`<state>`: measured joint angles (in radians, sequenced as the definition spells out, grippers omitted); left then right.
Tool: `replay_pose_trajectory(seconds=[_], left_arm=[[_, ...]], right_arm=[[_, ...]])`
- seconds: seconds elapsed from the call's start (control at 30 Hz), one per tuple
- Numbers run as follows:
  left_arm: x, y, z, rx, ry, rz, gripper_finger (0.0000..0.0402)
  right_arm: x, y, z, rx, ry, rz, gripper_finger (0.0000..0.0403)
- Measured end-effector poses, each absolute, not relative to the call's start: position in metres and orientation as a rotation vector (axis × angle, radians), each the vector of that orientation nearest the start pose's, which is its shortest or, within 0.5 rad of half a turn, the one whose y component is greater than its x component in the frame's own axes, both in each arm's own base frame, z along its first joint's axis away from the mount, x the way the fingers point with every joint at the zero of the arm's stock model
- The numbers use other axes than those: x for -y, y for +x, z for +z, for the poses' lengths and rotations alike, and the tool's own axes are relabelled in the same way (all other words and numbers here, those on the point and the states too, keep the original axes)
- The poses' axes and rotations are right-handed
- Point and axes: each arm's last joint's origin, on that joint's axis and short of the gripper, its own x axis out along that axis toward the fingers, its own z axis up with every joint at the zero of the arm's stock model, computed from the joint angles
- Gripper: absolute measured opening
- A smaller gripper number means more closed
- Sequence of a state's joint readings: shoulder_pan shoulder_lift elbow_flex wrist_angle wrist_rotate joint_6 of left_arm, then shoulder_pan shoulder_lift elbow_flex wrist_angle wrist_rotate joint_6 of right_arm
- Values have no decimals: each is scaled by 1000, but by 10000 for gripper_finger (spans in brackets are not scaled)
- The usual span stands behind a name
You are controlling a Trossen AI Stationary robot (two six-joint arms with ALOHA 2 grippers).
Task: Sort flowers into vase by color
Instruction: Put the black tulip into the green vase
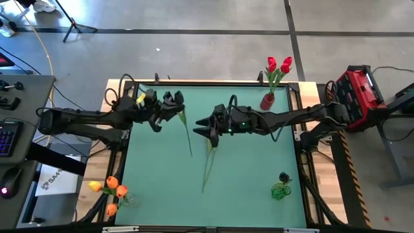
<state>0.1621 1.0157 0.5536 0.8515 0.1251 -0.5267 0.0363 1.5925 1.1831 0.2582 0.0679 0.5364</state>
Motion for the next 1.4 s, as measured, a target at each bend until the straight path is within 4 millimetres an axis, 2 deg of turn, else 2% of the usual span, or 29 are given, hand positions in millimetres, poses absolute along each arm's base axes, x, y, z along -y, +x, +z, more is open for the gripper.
replay_pose_trajectory(seconds=[0.5, 0.67, 0.77, 0.87, 0.97, 1.17, 1.4], left_arm=[[-31, 258, 310, 328, -445, -71, 0], [-33, 267, 306, 307, -452, -67, 0], [-33, 270, 302, 286, -491, -80, 5], [-32, 271, 299, 261, -502, -94, 26], [-32, 272, 297, 231, -507, -90, 59], [-34, 272, 290, 151, -521, -61, 119], [-34, 272, 279, 8, -552, -62, 132]], right_arm=[[-5, 370, 312, -137, 468, -2, 183], [-5, 370, 311, -159, 495, 50, 131], [-5, 370, 311, -167, 503, 53, 77], [-5, 370, 311, -168, 496, 57, 18], [-9, 366, 313, -183, 495, 41, 13], [-13, 338, 328, -268, 435, -62, 5], [-23, 276, 366, -286, 354, -230, 2]])
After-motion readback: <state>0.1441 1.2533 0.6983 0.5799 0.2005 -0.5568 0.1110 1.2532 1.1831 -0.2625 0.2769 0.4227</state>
